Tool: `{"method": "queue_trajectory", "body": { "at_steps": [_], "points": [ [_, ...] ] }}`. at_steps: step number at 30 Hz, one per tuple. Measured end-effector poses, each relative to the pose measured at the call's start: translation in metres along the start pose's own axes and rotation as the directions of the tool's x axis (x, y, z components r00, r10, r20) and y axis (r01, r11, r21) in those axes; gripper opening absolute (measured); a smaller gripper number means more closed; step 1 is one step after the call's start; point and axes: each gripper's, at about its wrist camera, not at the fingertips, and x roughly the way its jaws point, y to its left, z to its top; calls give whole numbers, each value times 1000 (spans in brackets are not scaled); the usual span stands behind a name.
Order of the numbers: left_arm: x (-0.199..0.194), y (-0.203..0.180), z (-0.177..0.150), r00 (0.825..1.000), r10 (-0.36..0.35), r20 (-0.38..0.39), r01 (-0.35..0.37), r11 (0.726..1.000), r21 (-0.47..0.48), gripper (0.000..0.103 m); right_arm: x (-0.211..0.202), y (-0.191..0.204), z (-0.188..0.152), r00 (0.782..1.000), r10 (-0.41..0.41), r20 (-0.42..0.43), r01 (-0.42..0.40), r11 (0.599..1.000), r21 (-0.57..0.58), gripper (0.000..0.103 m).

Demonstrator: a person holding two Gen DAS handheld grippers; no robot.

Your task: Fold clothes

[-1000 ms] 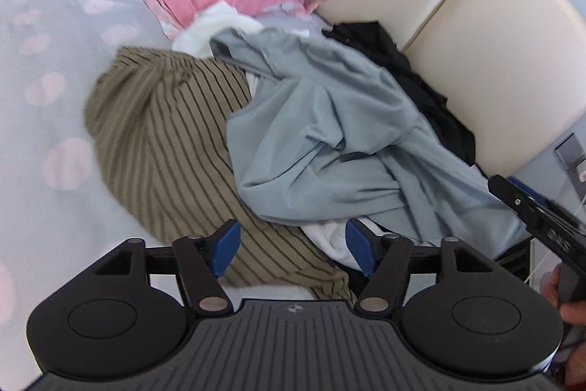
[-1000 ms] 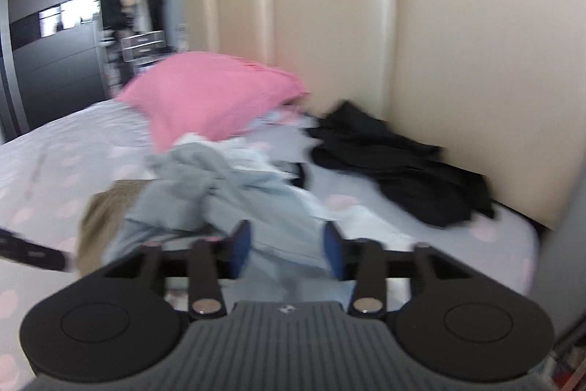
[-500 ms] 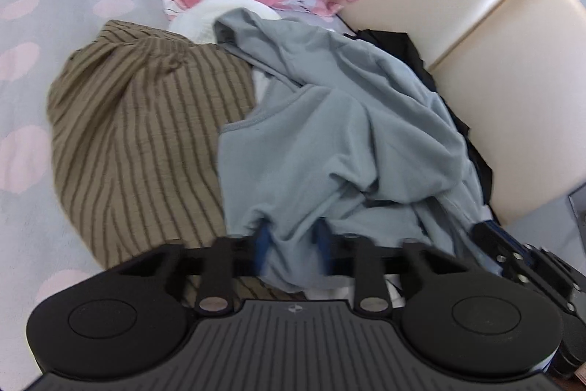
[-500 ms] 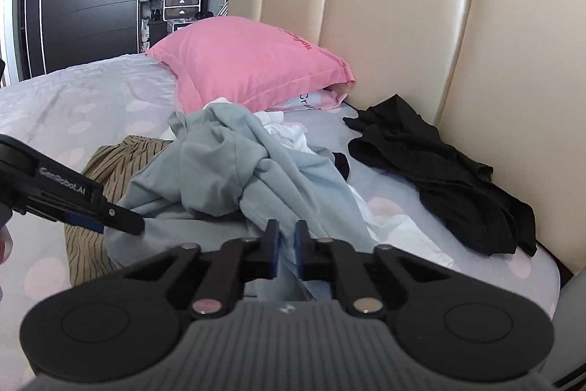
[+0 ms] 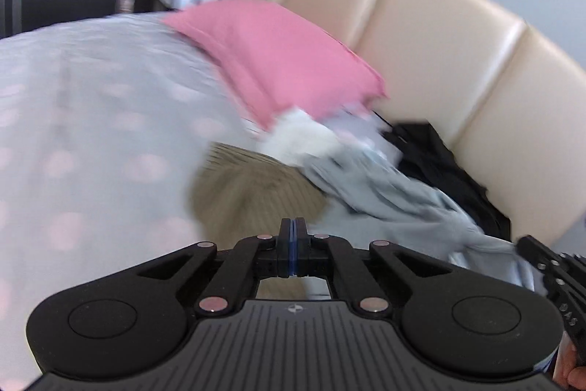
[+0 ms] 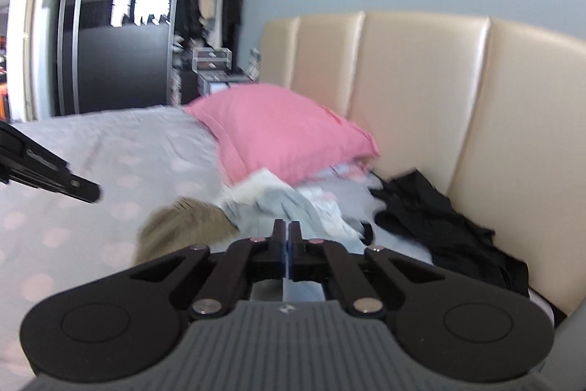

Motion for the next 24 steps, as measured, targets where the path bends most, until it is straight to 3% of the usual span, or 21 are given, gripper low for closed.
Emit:
{"method": "queue_trajectory", "body": {
  "at_steps": [5, 9, 11, 16, 19, 21, 24],
  "points": [
    [-58, 22, -10, 999, -26, -22, 25, 1000, -15, 0, -45, 36, 36, 993, 91, 79, -89, 995, -39, 0],
    [-91, 32, -30, 997, -70, -37, 69, 997, -40, 1, -85, 76, 47, 966, 246, 73, -243, 969, -48, 0],
    [-107, 37, -41, 995, -81, -50, 79, 996, -42, 9, -108, 103, 42, 941, 333, 51, -330, 942, -61, 0],
    [-141, 50, -75, 995, -59, -84, 58, 998, -25, 18, -172, 183, 2, 838, 545, -22, -543, 830, -132, 0],
    [-156, 60, -94, 994, -37, -102, 35, 999, -21, 24, -192, 221, -31, 811, 579, -84, -584, 794, -170, 0],
    [-163, 67, -106, 993, -28, -114, 25, 999, -26, 30, -192, 230, -51, 804, 581, -127, -595, 788, -160, 0],
    [-165, 74, -119, 991, -19, -130, 15, 999, -32, 46, -181, 224, -69, 819, 543, -184, -570, 807, -153, 0]
  ]
}}
